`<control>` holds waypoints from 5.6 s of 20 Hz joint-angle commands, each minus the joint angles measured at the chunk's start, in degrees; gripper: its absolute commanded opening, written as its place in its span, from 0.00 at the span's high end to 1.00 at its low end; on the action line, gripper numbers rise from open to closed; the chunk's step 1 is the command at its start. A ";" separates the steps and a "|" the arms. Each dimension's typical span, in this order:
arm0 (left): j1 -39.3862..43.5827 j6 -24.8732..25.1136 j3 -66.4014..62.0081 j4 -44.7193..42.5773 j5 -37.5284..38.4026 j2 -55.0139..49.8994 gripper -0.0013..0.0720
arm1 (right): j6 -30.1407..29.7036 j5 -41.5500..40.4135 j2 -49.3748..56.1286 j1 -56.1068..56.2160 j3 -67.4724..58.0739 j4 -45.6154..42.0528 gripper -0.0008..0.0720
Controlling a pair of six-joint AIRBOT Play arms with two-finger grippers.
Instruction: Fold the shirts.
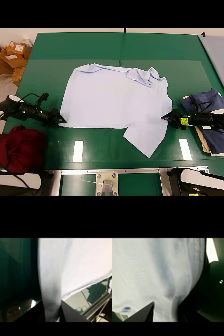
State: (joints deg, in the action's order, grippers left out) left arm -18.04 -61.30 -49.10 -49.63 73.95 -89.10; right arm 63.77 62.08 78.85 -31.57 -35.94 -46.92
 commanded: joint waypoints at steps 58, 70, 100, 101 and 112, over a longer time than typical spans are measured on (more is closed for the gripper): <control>13.11 4.31 -34.05 19.19 -38.01 -8.07 0.96 | 1.31 -26.53 24.24 19.67 -51.74 14.97 0.97; 13.07 -6.91 -35.69 -6.93 -20.72 -8.90 0.96 | 7.02 -1.86 25.92 13.75 -55.58 -6.86 0.97; 11.06 -21.97 -36.09 -14.29 14.75 -7.85 0.96 | 19.87 17.09 17.03 6.97 -52.11 -19.91 0.97; 11.43 -22.69 -35.12 -15.89 14.88 -6.54 0.96 | 20.28 17.07 14.67 6.67 -49.33 -20.46 0.97; 25.09 -35.67 11.28 -22.36 -12.33 36.94 0.95 | 29.29 6.16 -24.68 0.31 3.04 -31.15 0.93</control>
State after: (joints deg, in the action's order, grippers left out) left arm 2.28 -91.35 -48.93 -71.24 71.18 -62.02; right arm 91.18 72.75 62.76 -30.28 -45.06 -78.39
